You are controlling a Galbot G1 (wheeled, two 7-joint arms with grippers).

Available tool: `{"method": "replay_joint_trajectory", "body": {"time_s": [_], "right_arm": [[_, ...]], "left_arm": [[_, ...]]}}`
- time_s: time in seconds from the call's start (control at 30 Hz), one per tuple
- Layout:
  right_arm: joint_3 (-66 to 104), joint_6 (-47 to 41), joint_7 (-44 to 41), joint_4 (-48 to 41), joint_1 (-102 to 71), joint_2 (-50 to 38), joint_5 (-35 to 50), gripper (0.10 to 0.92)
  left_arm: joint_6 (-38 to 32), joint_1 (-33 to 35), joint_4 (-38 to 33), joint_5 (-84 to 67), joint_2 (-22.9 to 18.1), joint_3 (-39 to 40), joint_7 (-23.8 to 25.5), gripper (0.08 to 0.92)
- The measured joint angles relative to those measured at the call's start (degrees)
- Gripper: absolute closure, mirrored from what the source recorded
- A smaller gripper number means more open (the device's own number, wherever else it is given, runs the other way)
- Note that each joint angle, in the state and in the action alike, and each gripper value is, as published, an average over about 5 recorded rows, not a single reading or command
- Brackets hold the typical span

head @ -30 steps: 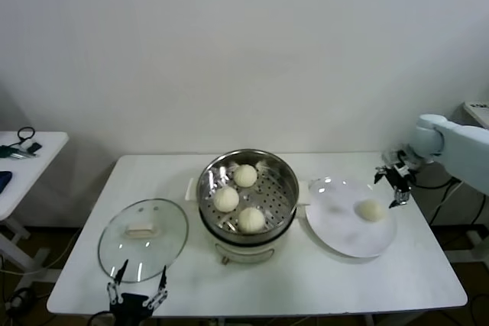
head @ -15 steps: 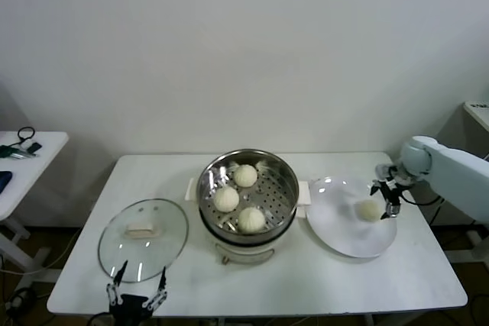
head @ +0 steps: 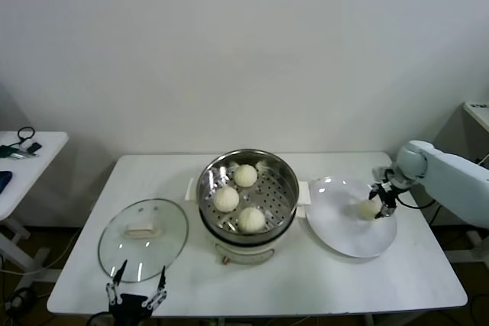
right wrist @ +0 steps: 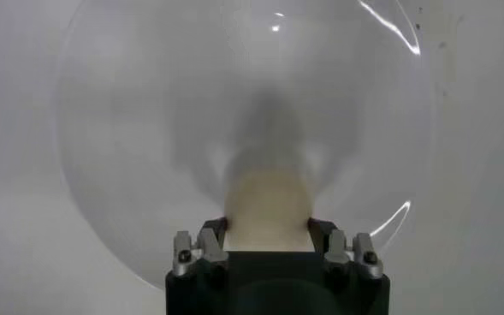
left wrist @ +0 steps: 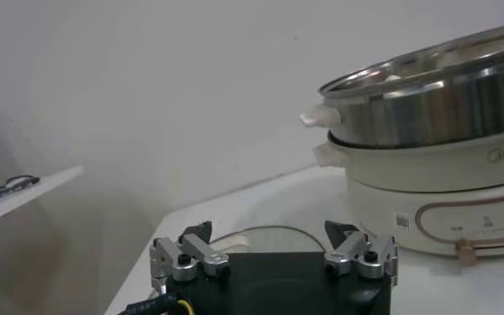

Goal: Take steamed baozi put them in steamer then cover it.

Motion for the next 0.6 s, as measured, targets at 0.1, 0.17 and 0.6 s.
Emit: {"method": "replay_joint_trajectory", "body": {"time_s": [0.1, 0.17, 0.6], "right_arm": [[-2.17, -0.78, -0.05, 1.94, 2.69, -0.92, 1.42, 0.387], [-4.33, -1.31, -0.17, 3.70, 5.45, -1.46, 3.04, 0.389], [-22.42, -7.28, 0.37, 22.30, 35.00, 0.52, 23.10, 0.389]], "left_arm": [[-0.05, 0.08, -0.20, 0.07, 0.02, 0.14, 0.00, 0.177], [-0.07, 0.15, -0.34, 0.15, 0.07, 0.28, 0.00, 0.177], [0.05, 0.17, -1.20, 0.07, 0.78, 0.83, 0.17, 0.177]]}}
